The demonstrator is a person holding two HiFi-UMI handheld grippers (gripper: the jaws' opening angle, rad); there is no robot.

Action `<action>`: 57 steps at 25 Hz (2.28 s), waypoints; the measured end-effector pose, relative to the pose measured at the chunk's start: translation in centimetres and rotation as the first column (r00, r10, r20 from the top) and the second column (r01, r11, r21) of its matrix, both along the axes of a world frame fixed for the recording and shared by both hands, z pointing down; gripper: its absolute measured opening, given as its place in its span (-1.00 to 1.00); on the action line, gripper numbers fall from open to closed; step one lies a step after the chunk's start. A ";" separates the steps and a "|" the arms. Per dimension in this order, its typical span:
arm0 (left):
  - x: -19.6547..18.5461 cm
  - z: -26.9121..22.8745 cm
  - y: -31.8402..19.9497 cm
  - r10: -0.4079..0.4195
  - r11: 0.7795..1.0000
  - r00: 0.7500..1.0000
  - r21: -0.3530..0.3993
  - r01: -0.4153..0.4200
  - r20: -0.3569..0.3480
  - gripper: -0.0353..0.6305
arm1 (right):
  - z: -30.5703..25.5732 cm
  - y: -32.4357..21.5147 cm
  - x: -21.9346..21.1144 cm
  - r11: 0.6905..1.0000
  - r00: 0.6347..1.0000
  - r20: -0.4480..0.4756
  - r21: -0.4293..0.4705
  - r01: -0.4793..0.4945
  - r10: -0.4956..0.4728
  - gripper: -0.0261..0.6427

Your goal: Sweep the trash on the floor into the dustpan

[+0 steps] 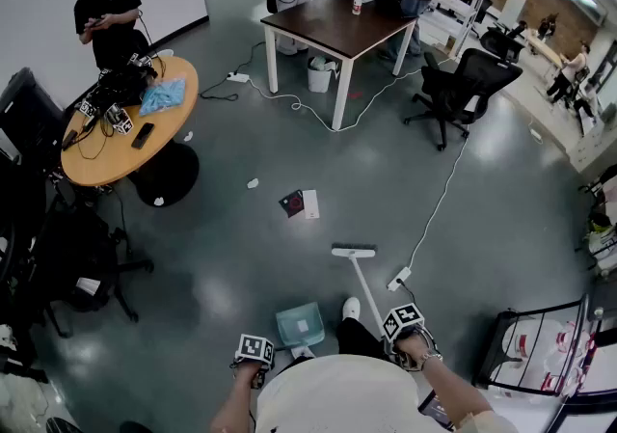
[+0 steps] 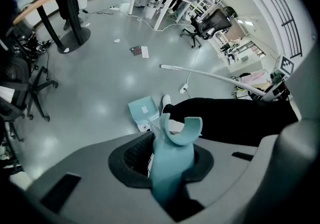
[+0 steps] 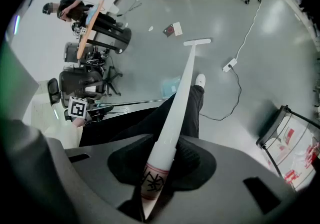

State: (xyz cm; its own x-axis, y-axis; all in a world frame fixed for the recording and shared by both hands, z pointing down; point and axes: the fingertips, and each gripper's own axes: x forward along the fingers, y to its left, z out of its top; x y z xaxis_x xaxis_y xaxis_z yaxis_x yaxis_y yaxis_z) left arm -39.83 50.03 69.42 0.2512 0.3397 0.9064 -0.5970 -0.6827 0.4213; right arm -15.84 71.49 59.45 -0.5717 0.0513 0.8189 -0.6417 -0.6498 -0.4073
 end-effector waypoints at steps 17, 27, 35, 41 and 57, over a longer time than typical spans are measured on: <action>24.8 -0.2 -14.0 -0.094 0.991 0.994 0.105 0.088 0.060 -0.62 | 2.4 -10.7 26.3 0.995 0.992 0.103 0.061 -0.073 0.067 -0.57; 35.1 -0.6 -21.7 0.051 0.980 0.994 0.187 -0.069 0.100 -0.62 | 3.8 -22.9 40.4 0.996 0.990 0.135 0.073 -0.045 0.035 -0.57; 37.0 3.3 -27.8 0.295 0.933 0.947 0.175 -0.315 0.130 -0.62 | 2.1 -32.9 42.7 0.995 0.995 0.084 0.072 -0.067 0.060 -0.57; 38.2 4.9 -33.2 0.380 0.903 0.914 0.157 -0.399 0.141 -0.62 | 3.3 -39.1 44.4 0.995 0.995 0.070 0.063 -0.076 0.071 -0.57; 41.1 9.6 -37.4 0.471 0.855 0.864 0.149 -0.497 0.180 -0.62 | 12.9 -47.2 52.7 0.921 0.928 0.058 -0.119 0.372 -0.367 -0.57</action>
